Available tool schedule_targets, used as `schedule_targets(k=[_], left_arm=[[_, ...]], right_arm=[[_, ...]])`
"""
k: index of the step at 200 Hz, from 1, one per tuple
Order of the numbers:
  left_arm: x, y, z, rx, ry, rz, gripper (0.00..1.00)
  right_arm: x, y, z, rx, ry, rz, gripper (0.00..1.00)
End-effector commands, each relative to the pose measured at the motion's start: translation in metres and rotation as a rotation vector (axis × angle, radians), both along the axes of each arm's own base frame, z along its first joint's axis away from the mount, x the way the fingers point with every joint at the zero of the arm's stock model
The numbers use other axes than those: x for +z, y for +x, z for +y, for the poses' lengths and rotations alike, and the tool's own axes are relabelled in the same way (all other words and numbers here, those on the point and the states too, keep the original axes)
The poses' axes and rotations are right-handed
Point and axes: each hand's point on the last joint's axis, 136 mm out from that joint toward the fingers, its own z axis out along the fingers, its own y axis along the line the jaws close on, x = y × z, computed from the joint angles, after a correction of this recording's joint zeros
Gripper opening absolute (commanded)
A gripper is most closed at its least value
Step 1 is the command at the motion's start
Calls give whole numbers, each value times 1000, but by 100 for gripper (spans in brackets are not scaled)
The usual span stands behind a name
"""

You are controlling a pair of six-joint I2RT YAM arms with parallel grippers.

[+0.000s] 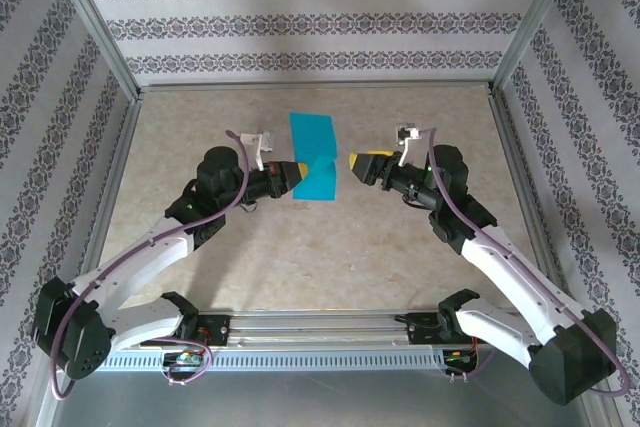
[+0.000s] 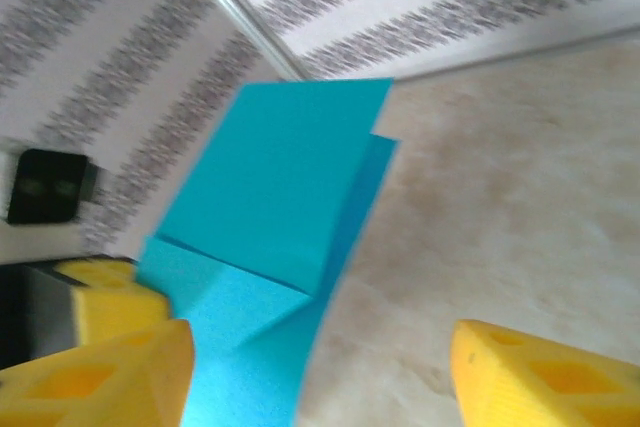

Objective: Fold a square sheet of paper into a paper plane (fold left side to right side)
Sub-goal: Turn over the paper at the center of the table.

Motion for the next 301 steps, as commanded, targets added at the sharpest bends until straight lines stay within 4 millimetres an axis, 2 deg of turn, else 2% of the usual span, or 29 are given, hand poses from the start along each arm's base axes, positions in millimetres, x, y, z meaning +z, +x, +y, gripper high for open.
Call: schedule_targets(k=[1,36,60,83,121,144,170,197,224,243,272,301], left_arm=[[-50,-14,27,43,435,28,0],[-66,-20,51,127,798,34,0],[-70,-20,73,263,1051,35,0],[-80,-23,92,378,1327,62,0],[-102,-25,87,477,1542,99,0],[-135,-24,79,493,1575,155,0],[-174,-24,60,461,1562,233,0],[-205,-22,39,429,1489,300,0],[-234,-22,12,363,1342,403,0],[-244,-20,0,337,1271,442,0],[-250,-15,-7,308,1227,469,0],[-257,-14,-21,266,1162,503,9]], right_arm=[[-48,-4,-35,-114,-244,84,73],[-97,-12,-80,-249,-485,233,86],[-125,-20,-102,-299,-593,333,94],[-142,-24,-115,-335,-641,401,98],[-161,-22,-135,-394,-677,477,98],[-171,-22,-145,-421,-684,512,98],[-178,-23,-151,-431,-680,527,98],[-182,-25,-157,-436,-677,537,98],[-183,-27,-163,-440,-660,548,98],[-183,-27,-164,-435,-647,551,98],[-184,-27,-162,-425,-631,556,98],[-186,-26,-159,-414,-615,562,98]])
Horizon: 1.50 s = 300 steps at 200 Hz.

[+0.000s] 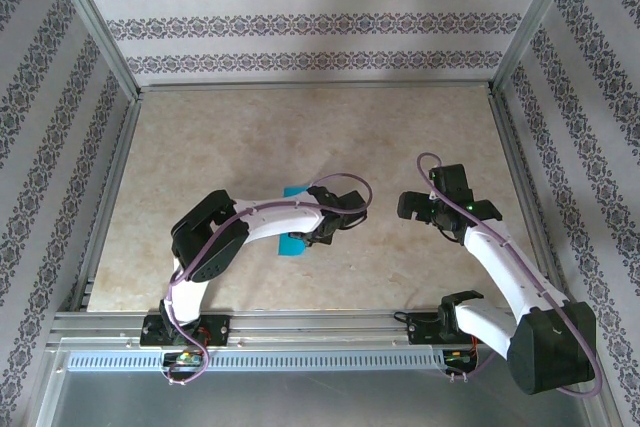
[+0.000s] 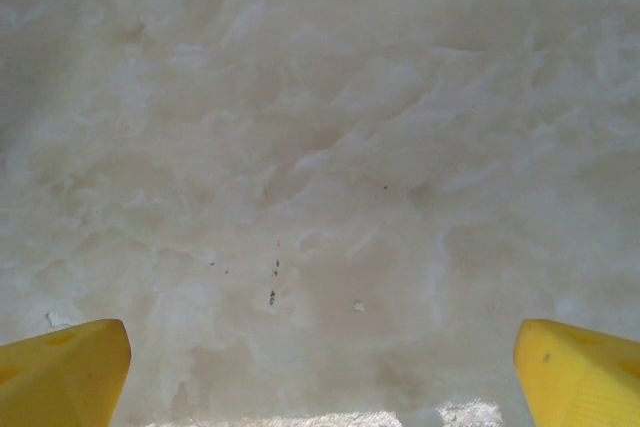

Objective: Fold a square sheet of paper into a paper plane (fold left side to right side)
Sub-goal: Turn over the paper at the center of the table, then third fold the triangle at the center of the table.

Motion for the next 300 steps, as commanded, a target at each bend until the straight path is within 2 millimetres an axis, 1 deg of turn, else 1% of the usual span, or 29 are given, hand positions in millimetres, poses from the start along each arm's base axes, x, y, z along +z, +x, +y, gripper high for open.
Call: schedule_targets(k=[1,15,24,35,67,79,92,106,117,118,129,147,164,183,202,223,237,249,250,271,286,300], left_arm=[[-10,5,-17,-1,-90,32,9],[-11,5,-21,-8,-110,40,18],[-11,5,-23,-9,-126,45,19],[-10,5,-26,-10,-158,53,25],[1,8,-44,-25,-301,43,40],[9,9,-57,-52,-386,49,48],[19,12,-64,-58,-458,39,55],[30,15,-68,-67,-527,28,60],[39,17,-68,-73,-580,17,62],[37,17,-67,-71,-580,19,62],[49,20,-64,-72,-636,-2,64],[66,26,-58,-80,-738,-41,66],[84,32,-50,-110,-828,-88,66],[94,35,-30,-112,-860,-145,67],[93,35,-7,-81,-877,-177,67],[90,33,16,-24,-937,-209,67],[87,32,30,23,-983,-238,67],[85,31,41,55,-1002,-260,67],[84,31,41,57,-1002,-259,67],[77,28,54,90,-1007,-249,67],[69,26,59,111,-1005,-221,66],[64,25,61,123,-1005,-204,66]], right_arm=[[-4,-3,2,14,18,10,98],[-4,-4,3,15,26,13,98],[-4,-4,4,17,33,12,98],[-3,-4,6,21,41,10,98],[4,-3,14,45,82,3,98],[7,-2,18,55,108,-2,98],[10,-1,24,65,139,-2,98],[13,-1,30,80,174,2,98],[16,0,37,97,212,0,98],[17,0,38,98,216,-1,98],[20,0,46,115,265,-2,98],[26,0,64,148,371,-11,93],[30,1,80,172,465,-6,85],[29,2,96,189,525,20,75],[23,4,115,208,557,51,61],[9,7,143,241,596,107,46],[-2,9,161,255,614,146,34],[-10,12,178,265,624,173,24],[-11,12,180,268,626,174,21],[-24,17,205,290,631,207,5],[-32,20,221,305,627,225,0],[-38,23,232,317,618,237,0]])
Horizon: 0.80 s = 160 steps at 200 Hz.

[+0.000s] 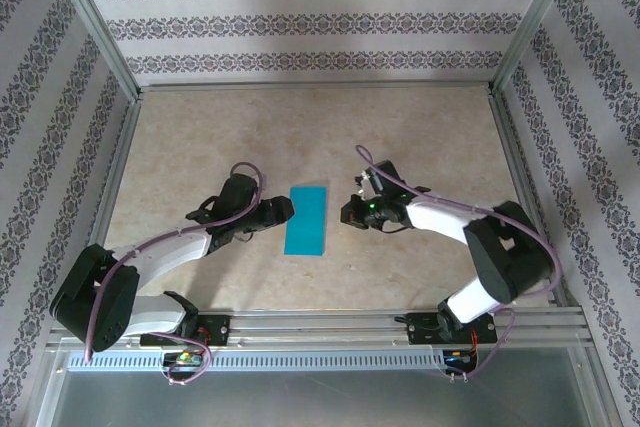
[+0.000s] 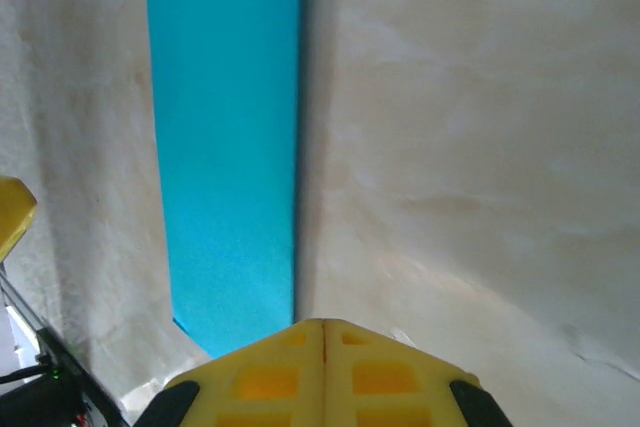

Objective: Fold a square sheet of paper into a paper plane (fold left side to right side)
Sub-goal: Third fold the triangle at the center of the table.

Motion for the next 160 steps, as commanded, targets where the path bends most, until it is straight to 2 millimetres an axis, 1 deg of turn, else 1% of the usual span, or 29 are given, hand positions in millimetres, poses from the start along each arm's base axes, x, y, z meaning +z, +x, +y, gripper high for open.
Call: schedule_targets(k=[1,23,39,83,95,118,160], left_arm=[[9,6,-2,2,-65,-18,66],[2,4,-2,2,-64,3,65],[-2,4,-2,1,-61,15,65],[-6,5,-2,4,-62,31,65],[-7,4,-2,3,-56,41,65],[-13,1,-1,-9,-30,78,65],[-27,-7,-8,-62,-26,160,51]], right_arm=[[11,19,28,6,52,-51,0],[3,20,39,25,37,-39,0],[-4,19,44,35,27,-23,0],[-26,14,47,54,-17,18,0],[-33,11,46,62,-32,31,0],[-43,7,38,74,-82,45,0],[-53,-1,19,120,-198,54,0]])
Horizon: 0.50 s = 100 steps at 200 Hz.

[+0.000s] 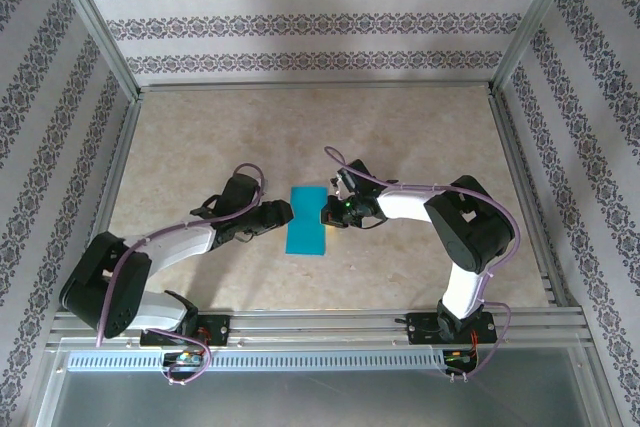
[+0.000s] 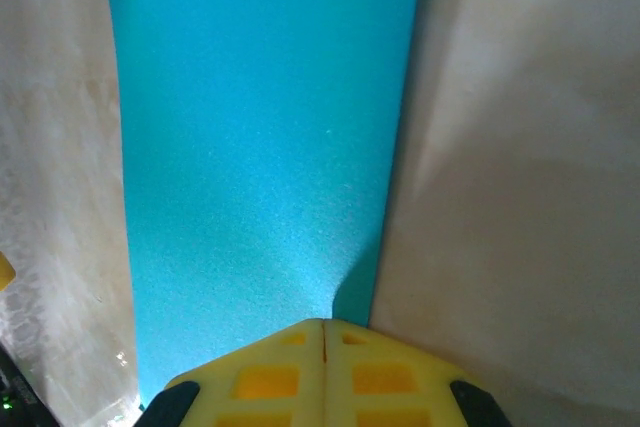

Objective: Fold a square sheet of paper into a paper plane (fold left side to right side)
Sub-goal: Third fold the triangle at the center of the table.

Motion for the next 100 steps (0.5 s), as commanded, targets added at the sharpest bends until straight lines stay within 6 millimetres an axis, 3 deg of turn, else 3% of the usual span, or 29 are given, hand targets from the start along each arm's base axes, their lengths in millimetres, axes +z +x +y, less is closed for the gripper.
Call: schedule_targets(k=[1,52,100], left_arm=[[-4,-1,-4,-37,-8,50,50],[-25,-7,-21,-100,-55,154,41],[-35,-8,-22,-109,-41,187,38]], right_arm=[[-20,-12,-18,43,-135,24,0],[-18,-10,-19,45,-129,19,0],[-18,-9,-21,40,-129,18,0]])
